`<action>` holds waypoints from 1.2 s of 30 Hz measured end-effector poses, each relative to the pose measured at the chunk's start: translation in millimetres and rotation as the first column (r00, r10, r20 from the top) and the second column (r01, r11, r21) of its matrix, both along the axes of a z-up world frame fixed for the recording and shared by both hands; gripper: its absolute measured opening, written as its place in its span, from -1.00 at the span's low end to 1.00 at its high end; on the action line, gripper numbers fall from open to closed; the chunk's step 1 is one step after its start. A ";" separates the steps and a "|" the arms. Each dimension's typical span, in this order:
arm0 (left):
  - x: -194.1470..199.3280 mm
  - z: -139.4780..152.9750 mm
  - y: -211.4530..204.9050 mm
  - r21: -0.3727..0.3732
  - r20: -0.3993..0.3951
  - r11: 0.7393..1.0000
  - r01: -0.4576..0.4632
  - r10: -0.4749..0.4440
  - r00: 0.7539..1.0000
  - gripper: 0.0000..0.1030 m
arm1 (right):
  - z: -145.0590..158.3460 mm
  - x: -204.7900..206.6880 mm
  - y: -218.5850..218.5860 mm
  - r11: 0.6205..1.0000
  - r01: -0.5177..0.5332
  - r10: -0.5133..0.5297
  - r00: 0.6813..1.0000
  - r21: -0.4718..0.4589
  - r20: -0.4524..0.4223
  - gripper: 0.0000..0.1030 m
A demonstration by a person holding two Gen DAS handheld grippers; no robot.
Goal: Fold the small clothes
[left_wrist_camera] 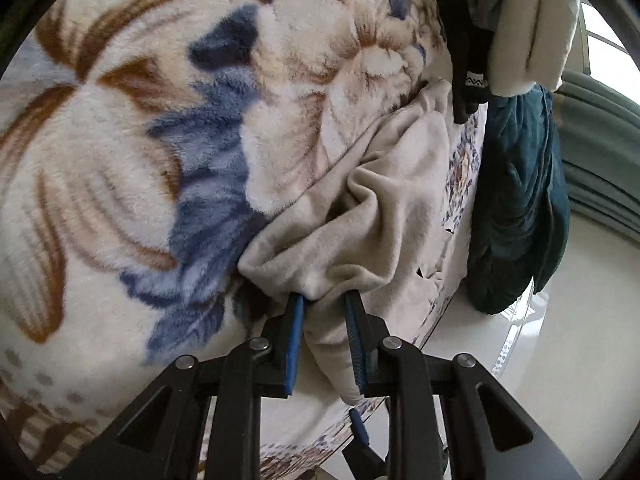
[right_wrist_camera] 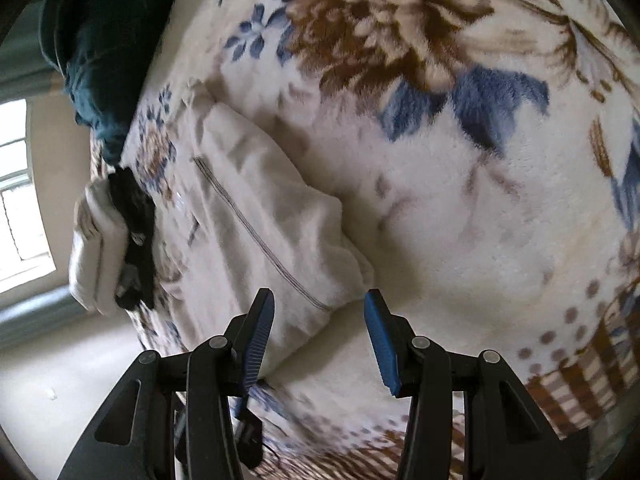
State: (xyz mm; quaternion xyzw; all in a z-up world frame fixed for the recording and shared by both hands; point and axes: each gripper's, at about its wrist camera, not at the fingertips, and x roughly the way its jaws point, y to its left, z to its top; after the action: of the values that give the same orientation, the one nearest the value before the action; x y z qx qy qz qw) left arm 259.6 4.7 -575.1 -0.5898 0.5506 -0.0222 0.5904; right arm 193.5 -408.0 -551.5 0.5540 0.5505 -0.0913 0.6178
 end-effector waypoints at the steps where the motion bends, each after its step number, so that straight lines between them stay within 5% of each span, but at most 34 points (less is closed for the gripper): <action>1: -3.6 1.1 4.1 -0.006 0.005 1.000 -0.009 0.009 1.000 -0.63 | -0.7 -1.7 -1.5 1.000 0.022 -0.022 1.000 0.009 -0.001 -0.04; 10: -5.9 -6.6 20.7 0.001 0.016 0.994 -0.111 0.111 0.994 -0.42 | -22.1 -10.0 -1.3 0.992 0.099 -0.098 0.995 0.081 -0.012 -0.04; 13: 2.9 -3.9 16.2 0.055 0.045 0.993 -0.107 0.105 0.994 -0.49 | -28.6 -10.0 2.9 0.991 0.109 -0.107 0.994 0.080 -0.023 -0.04; 14: 4.5 -2.9 14.7 0.065 0.055 0.991 -0.115 0.111 0.992 -0.72 | -31.5 -9.7 4.8 0.991 0.107 -0.104 0.994 0.084 -0.032 -0.04; 15: 4.7 -0.6 14.0 0.082 0.062 0.991 -0.109 0.104 0.993 -0.92 | -33.4 -9.9 6.4 0.989 0.115 -0.112 0.993 0.089 -0.029 -0.13; 18: 6.2 8.5 15.1 0.164 0.079 0.983 -0.087 0.074 0.994 -0.99 | -31.1 -9.5 8.2 0.992 0.119 -0.118 0.993 0.045 -0.026 -0.67; 25: 5.2 22.0 34.2 0.320 0.092 0.942 0.102 -0.138 0.986 -0.92 | -13.6 6.4 11.2 1.000 0.008 -0.008 0.999 -0.013 -0.037 -0.65; 26: 11.0 22.3 30.0 0.354 0.100 0.916 0.190 -0.239 0.966 -0.83 | -13.0 8.9 9.5 1.000 -0.007 0.007 0.999 0.001 -0.042 -0.65; 29: 22.7 24.2 7.0 0.462 0.140 0.789 0.405 -0.516 0.845 -0.33 | -9.7 13.4 5.3 0.998 -0.060 0.060 0.997 -0.005 -0.054 -0.41; 32: 31.6 17.1 -15.5 0.524 0.126 0.662 0.537 -0.683 0.719 -0.28 | -4.0 18.3 1.8 0.992 -0.118 0.116 0.992 -0.044 -0.050 -0.36; 34: 35.6 12.4 -20.9 0.563 0.100 0.615 0.552 -0.713 0.694 -0.34 | -4.0 19.8 0.3 0.989 -0.138 0.135 0.989 -0.059 -0.054 -0.36; 35: 38.0 11.7 -22.4 0.571 0.120 0.614 0.546 -0.720 0.684 -0.34 | -6.4 21.0 0.1 0.988 -0.146 0.143 0.988 -0.058 -0.062 -0.36; 36: 39.0 13.9 -23.4 0.604 0.132 0.604 0.520 -0.719 0.682 -0.60 | -9.0 21.9 0.4 0.986 -0.156 0.152 0.986 -0.055 -0.068 -0.36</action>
State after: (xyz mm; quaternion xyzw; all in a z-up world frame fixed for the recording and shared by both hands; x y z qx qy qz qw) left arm 298.5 -18.7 -561.2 -0.1589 0.5881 -0.1881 0.7704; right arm 215.4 -407.6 -560.6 0.4880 0.6080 -0.0772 0.6215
